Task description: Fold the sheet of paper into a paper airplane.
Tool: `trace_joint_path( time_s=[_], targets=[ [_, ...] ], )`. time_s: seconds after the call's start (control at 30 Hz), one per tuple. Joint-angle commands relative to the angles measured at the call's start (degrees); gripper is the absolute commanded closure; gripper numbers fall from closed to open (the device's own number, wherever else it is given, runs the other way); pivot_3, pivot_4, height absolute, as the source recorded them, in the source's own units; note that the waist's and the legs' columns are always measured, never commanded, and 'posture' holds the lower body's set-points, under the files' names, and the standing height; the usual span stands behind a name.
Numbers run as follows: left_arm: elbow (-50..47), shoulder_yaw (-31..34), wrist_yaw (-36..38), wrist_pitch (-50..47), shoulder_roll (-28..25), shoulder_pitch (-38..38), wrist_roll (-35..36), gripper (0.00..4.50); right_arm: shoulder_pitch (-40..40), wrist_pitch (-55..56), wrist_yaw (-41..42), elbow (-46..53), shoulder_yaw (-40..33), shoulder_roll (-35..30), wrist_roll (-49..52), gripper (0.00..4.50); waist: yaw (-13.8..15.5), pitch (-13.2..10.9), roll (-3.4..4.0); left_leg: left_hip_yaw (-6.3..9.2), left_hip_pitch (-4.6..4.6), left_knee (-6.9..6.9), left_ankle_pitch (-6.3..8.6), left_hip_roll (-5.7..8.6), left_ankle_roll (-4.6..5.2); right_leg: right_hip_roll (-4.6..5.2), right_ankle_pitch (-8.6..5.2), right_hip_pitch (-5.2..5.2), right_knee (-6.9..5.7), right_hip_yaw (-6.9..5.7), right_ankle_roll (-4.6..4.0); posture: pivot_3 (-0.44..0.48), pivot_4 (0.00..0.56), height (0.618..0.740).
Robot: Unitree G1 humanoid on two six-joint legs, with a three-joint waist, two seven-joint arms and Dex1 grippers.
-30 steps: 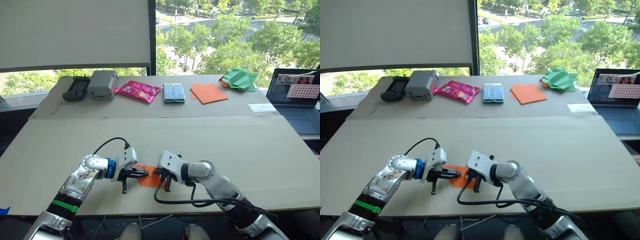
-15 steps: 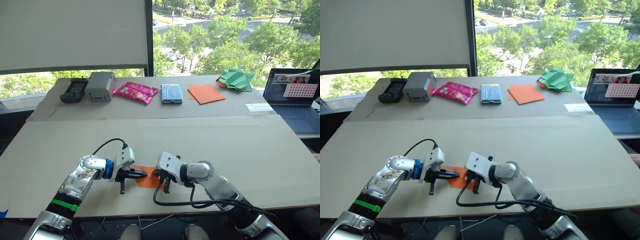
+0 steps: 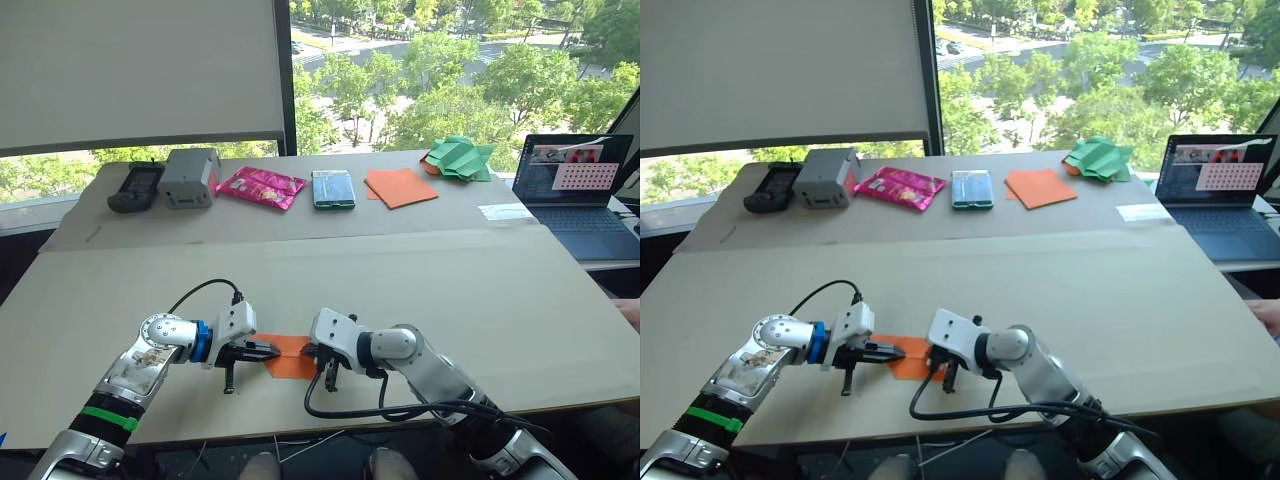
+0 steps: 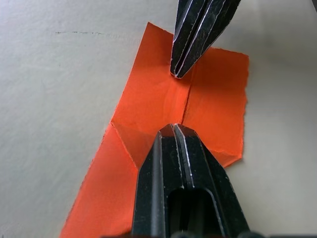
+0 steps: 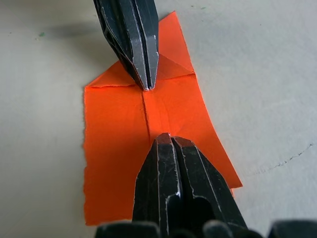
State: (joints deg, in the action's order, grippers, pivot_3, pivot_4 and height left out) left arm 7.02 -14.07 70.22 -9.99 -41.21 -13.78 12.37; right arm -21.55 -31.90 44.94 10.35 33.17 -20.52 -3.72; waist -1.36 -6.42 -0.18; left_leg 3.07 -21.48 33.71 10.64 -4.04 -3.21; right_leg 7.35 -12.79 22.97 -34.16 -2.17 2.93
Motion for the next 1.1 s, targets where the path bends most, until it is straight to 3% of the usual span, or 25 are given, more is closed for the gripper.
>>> trace_joint_path(
  time_s=[0.03,0.67,1.1],
  targets=[
    [4.9,-2.1,-0.3,-2.2,-4.2,6.4,-5.0,4.50,1.0,-3.0,0.4,-1.8,1.0,-0.9,-0.8,4.44,-0.2,0.0,0.03,0.00,0.05,-0.01,0.03,0.00,-0.01,0.00,0.00,0.00,0.00,0.00,0.00,0.000,0.150,0.706],
    [2.2,2.3,-0.6,-2.1,-8.9,12.2,-4.3,4.50,0.4,-2.5,0.7,-2.8,1.1,-0.5,-0.9,4.44,-1.2,-0.1,0.23,0.05,1.15,0.03,1.21,-0.01,0.20,0.06,-0.02,0.12,0.01,-0.02,-0.04,0.000,0.150,0.706],
    [0.3,5.8,-1.3,-1.6,-11.2,14.7,-3.3,4.50,-0.1,-2.0,0.9,-3.2,1.3,-0.6,-1.2,4.44,-1.2,-0.2,0.32,0.08,1.33,0.04,1.57,-0.02,-0.05,0.08,-0.03,0.31,0.06,-0.06,-0.05,0.000,0.150,0.706]
  ],
)
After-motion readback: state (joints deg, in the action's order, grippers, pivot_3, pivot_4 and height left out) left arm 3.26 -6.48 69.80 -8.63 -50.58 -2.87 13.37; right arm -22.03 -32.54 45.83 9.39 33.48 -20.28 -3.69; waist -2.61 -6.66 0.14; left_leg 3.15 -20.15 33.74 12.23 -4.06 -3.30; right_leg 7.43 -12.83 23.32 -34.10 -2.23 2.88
